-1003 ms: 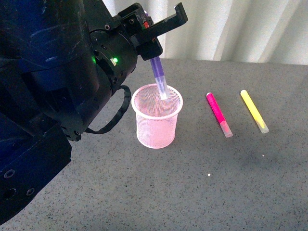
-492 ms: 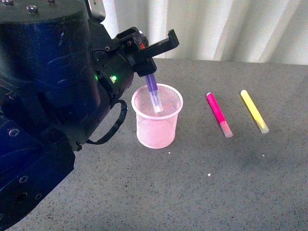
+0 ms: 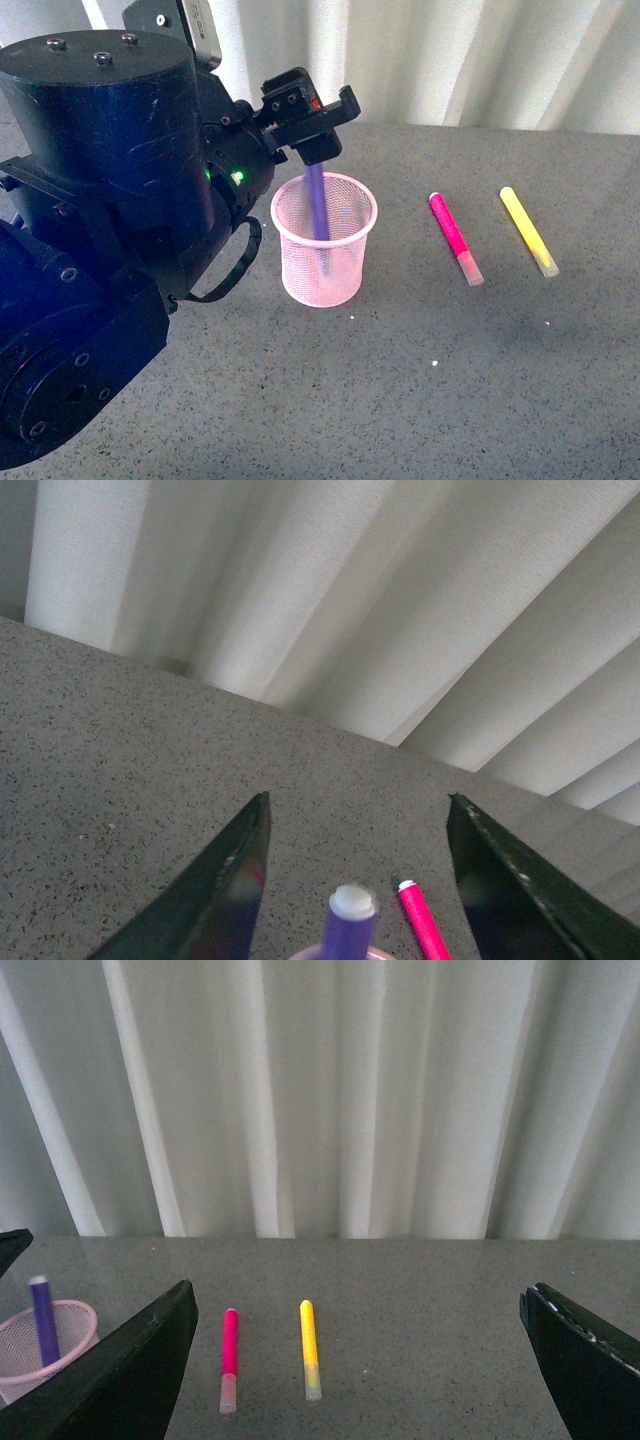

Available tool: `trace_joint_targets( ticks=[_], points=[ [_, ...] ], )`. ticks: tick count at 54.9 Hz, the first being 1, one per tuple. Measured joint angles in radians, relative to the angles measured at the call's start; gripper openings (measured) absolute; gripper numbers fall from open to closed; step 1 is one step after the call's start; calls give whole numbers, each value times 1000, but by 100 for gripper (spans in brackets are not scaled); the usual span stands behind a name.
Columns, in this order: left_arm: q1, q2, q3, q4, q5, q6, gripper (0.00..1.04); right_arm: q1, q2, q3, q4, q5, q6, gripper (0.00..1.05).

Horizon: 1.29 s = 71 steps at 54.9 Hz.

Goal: Insert purple and pink pens into pink cup

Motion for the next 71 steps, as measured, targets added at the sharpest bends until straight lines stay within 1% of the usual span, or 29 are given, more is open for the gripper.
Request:
trace_joint_targets(
  ticks=[1, 4, 6, 7, 11, 13, 16, 26, 35, 39, 42, 48, 52, 55, 56, 61, 66, 68, 70, 71],
  points=[
    [2, 3, 3, 0, 0, 0, 61, 0, 0, 0, 0, 0, 0, 98],
    [5, 6, 11, 0, 0, 0, 71, 0, 0, 0, 0, 0, 0, 98],
    [9, 9, 18, 0, 2, 2, 81, 0, 0, 0, 0, 0, 0, 98],
    [10, 9, 19, 0, 2, 2, 83, 0, 0, 0, 0, 0, 0, 98],
    [26, 11, 44, -1, 28, 16, 97, 0, 0, 0, 0, 0, 0, 98],
    [34, 11, 55, -4, 39, 25, 100, 0, 0, 0, 0, 0, 0, 98],
    [53, -5, 61, -23, 48, 27, 97, 0, 0, 0, 0, 0, 0, 98],
    [97, -98, 19, -98, 114, 27, 98, 0, 0, 0, 0, 0, 0, 98],
    [144, -240, -54, -207, 214, 29, 98, 0, 0, 0, 0, 0, 0, 98],
    [175, -316, -95, -269, 283, 26, 98, 0, 0, 0, 0, 0, 0, 98],
    [225, -415, -150, -354, 379, 47, 98, 0, 0, 0, 0, 0, 0, 98],
    [328, -558, -228, -489, 523, 85, 98, 0, 0, 0, 0, 0, 0, 98],
    [401, -631, -268, -541, 593, 105, 98, 0, 0, 0, 0, 0, 0, 98],
    [482, -695, -299, -583, 647, 127, 98, 0, 0, 0, 0, 0, 0, 98],
    [496, -704, -303, -589, 654, 131, 98, 0, 0, 0, 0, 0, 0, 98],
    [619, -770, -328, -638, 718, 163, 98, 0, 0, 0, 0, 0, 0, 98],
    [715, -787, -330, -671, 752, 184, 98, 0, 0, 0, 0, 0, 0, 98],
    [727, -770, -344, -625, 704, 216, 95, 0, 0, 0, 0, 0, 0, 98],
    [739, -745, -385, -482, 599, 287, 88, 0, 0, 0, 0, 0, 0, 98],
    [740, -740, -396, -448, 587, 296, 86, 0, 0, 0, 0, 0, 0, 98]
  ],
)
